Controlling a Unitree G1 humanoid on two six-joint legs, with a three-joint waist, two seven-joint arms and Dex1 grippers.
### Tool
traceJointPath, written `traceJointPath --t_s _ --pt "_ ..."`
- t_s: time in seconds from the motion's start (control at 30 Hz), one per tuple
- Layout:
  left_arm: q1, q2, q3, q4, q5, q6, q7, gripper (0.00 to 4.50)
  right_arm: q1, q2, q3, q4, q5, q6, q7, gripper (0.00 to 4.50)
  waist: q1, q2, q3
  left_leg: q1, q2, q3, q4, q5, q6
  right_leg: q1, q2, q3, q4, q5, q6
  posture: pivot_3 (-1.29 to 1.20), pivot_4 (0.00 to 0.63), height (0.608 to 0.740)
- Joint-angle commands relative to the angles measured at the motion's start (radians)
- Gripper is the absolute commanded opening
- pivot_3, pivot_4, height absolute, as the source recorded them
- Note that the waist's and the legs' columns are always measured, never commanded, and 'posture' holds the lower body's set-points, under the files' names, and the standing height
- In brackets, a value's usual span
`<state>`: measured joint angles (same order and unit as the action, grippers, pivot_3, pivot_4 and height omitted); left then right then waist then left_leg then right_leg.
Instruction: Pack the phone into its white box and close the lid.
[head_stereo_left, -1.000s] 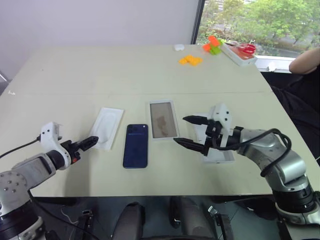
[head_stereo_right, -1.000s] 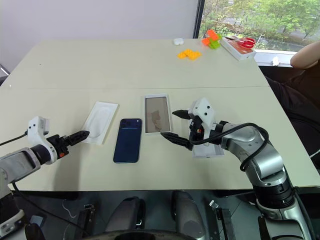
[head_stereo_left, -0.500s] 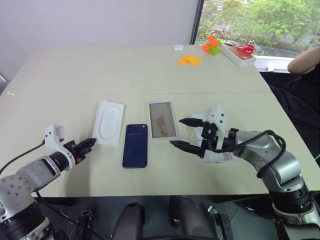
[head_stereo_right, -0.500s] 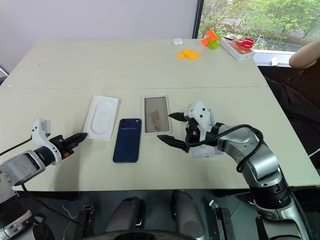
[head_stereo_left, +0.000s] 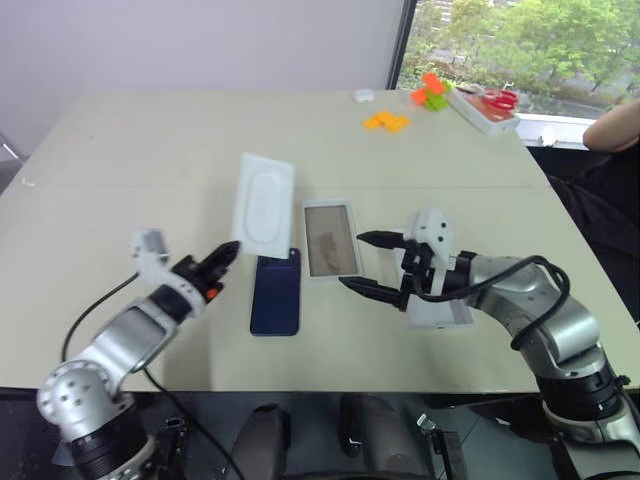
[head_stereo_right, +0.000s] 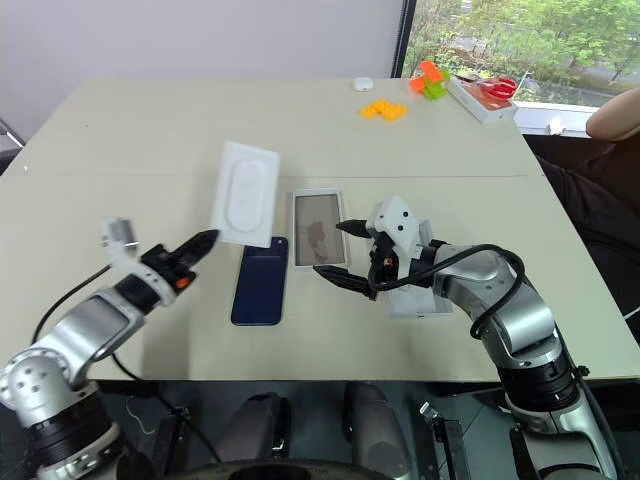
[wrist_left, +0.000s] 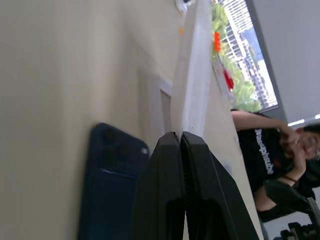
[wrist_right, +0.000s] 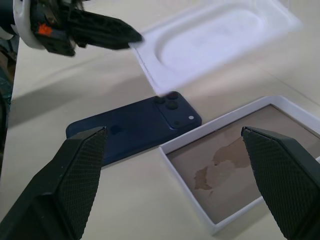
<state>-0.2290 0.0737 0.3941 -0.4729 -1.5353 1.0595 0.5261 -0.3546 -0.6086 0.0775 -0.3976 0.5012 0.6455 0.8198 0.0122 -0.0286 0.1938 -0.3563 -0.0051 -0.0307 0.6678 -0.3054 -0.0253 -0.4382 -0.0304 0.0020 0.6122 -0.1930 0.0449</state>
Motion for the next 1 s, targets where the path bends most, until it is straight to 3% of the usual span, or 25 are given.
traceJointPath --t_s 0.03,0.17,0.43,1.0 --pt "-0.034 -0.023 -0.095 -0.038 -0.015 -0.091 0.131 0.04 -0.018 -0.007 -0.012 -0.004 -0.010 -0.031 0.007 4.50 -0.003 0.000 0.000 0.000 0.000 0.000 0.000 0.000 0.000 0.000 0.000 0.000 0.000 0.000 0.000 0.00 0.150 0.740" --pt "-0.060 -0.054 -0.188 -0.007 -0.072 -0.170 0.284 0.04 -0.022 -0.014 -0.021 0.007 -0.020 -0.041 0.011 4.50 -0.002 0.000 0.000 0.001 0.001 0.000 -0.001 0.000 0.000 0.000 0.003 0.001 0.000 0.000 0.000 0.00 0.150 0.740" --pt "-0.079 0.000 -0.291 0.016 -0.118 -0.243 0.474 0.04 -0.024 -0.018 -0.029 0.015 -0.031 -0.049 0.016 4.50 0.001 0.000 0.000 0.000 0.000 0.001 -0.001 0.000 0.000 0.000 0.003 -0.001 0.000 0.000 0.000 0.00 0.150 0.740" --pt "-0.107 0.086 -0.407 0.046 -0.185 -0.314 0.492 0.04 -0.037 -0.007 -0.024 0.025 -0.041 -0.053 0.015 4.50 0.000 0.000 0.000 0.000 0.000 0.001 -0.001 0.000 0.000 0.000 0.003 -0.001 0.000 -0.002 -0.004 0.00 0.150 0.740"
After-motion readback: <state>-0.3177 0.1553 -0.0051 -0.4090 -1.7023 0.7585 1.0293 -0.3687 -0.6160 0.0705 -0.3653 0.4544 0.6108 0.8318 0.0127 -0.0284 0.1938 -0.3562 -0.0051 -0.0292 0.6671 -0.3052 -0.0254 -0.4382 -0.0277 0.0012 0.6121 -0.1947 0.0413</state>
